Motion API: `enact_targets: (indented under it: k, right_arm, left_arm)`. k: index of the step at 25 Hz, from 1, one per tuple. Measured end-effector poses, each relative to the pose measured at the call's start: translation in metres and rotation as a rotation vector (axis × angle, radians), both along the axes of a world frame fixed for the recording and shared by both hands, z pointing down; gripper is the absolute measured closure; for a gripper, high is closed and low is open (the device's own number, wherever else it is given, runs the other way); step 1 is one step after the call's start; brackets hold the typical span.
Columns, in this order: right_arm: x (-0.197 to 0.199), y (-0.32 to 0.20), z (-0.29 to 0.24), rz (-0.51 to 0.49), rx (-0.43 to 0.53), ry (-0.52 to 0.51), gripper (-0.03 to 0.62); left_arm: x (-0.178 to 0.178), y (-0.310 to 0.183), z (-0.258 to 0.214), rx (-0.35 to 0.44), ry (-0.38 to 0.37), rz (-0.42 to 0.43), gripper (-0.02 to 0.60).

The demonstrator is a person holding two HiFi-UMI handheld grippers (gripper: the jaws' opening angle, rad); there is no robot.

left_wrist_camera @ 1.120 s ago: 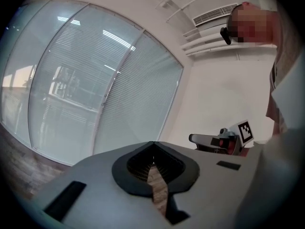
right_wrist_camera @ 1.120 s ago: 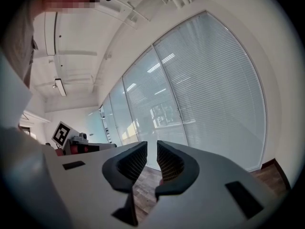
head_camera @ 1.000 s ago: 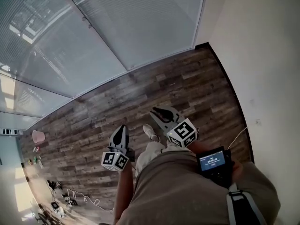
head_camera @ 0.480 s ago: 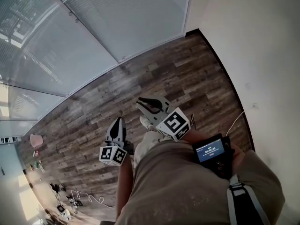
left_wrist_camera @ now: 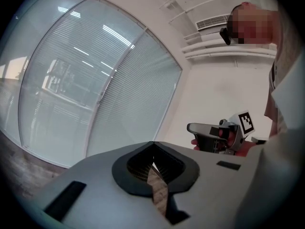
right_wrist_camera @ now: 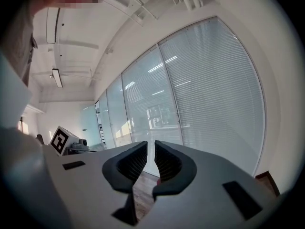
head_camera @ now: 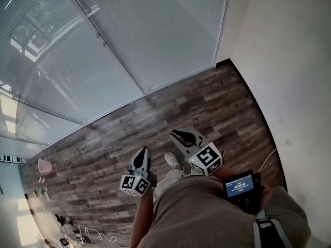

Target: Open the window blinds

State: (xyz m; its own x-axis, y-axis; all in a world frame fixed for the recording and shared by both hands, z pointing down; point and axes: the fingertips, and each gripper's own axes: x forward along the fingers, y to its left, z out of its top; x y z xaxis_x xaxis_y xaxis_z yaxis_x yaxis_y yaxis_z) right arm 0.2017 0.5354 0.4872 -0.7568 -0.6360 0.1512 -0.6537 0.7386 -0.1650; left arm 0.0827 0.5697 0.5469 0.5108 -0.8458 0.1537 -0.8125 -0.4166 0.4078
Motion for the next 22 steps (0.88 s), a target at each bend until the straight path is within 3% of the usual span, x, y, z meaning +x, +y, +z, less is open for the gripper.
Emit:
enact_targets:
  k: [4, 9, 16, 22]
  right_arm:
    - [-0.025, -0.034, -0.011, -0.016, 0.024, 0.017, 0.542]
    - [-0.059, -0.081, -0.014, -0.024, 0.036, 0.031, 0.542]
    - [-0.098, -0.129, 0.018, -0.017, -0.012, 0.072, 0.542]
    - [-0.139, -0.172, 0.018, -0.042, 0.004, 0.062, 0.542]
  left_arm:
    - [-0.027, -0.035, -0.015, 0.022, 0.038, -0.012, 0.566]
    - [-0.061, -0.081, -0.025, 0.054, 0.032, -0.014, 0.566]
    - [-0.098, -0.125, -0.012, 0.026, -0.013, 0.005, 0.566]
    - [-0.126, -0.16, -0.008, 0.068, -0.043, 0.021, 0.566]
